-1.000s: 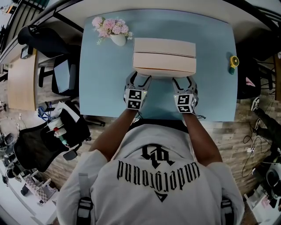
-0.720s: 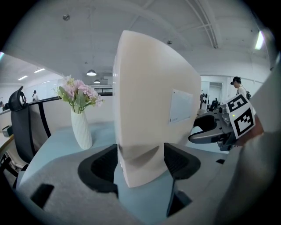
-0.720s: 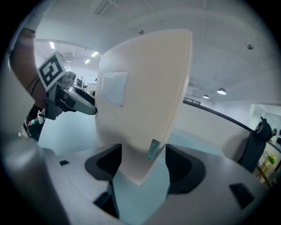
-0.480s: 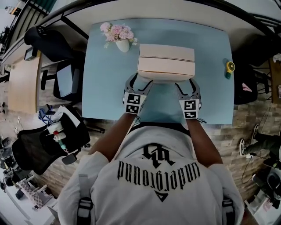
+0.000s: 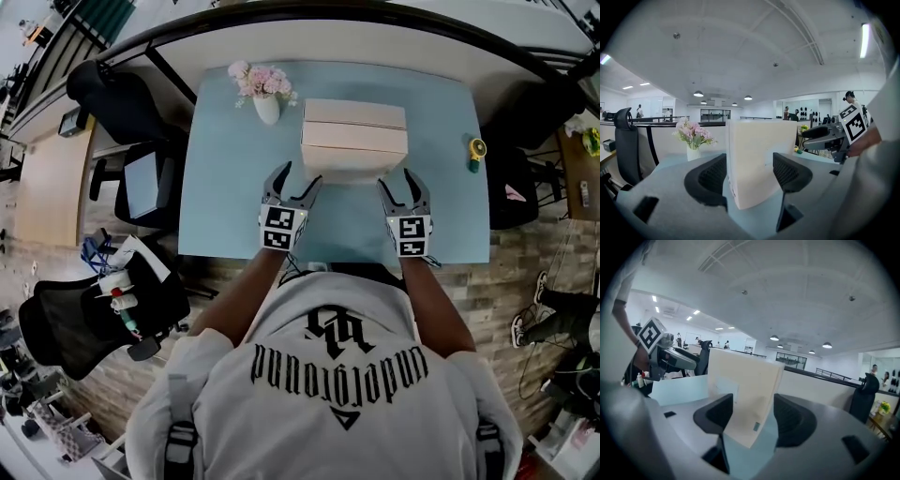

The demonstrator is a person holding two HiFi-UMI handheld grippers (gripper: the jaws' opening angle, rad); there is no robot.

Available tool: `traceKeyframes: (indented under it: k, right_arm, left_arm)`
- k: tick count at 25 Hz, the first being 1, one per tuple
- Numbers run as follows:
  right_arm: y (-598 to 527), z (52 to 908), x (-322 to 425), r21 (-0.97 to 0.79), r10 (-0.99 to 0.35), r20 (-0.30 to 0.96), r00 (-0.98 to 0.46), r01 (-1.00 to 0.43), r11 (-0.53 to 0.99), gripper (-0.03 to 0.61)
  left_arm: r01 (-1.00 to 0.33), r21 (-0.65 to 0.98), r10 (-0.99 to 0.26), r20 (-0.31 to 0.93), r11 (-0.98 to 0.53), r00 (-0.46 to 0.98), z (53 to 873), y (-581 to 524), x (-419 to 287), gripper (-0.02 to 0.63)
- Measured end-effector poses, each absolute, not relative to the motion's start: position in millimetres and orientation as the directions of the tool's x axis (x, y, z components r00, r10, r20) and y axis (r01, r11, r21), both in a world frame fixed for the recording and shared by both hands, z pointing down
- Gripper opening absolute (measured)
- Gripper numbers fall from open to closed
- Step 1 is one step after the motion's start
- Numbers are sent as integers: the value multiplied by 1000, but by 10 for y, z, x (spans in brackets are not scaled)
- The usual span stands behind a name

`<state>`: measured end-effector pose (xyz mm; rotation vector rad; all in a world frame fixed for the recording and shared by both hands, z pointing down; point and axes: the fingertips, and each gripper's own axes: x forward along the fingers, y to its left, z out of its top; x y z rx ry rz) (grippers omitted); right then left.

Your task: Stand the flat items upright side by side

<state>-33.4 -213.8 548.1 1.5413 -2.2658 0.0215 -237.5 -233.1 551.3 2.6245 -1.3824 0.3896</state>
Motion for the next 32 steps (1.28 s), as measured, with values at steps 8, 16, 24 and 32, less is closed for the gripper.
traceKeyframes:
  k: [8, 16, 24, 32]
  right_arm:
    - [-1637, 4962, -353, 200, -864, 271, -424, -853, 481, 89]
    - [-916, 4659, -177, 153, -815, 213, -540, -805, 573, 5]
    - [73, 4574, 285, 146, -765, 188, -616, -753, 642, 5]
    - [1068, 4616, 865, 139, -758, 164, -631, -746, 651, 5]
  left_arm:
    - [-821, 37, -786, 266, -570, 558, 5138, -1901, -2442, 109]
    - [-830, 1, -814, 196, -558, 547, 4847, -1185, -2202, 0]
    - [-826, 22, -815, 150, -564, 560, 4734, -119, -1588, 0]
    - [-826, 29, -818, 120, -563, 562, 4656, 894, -937, 0]
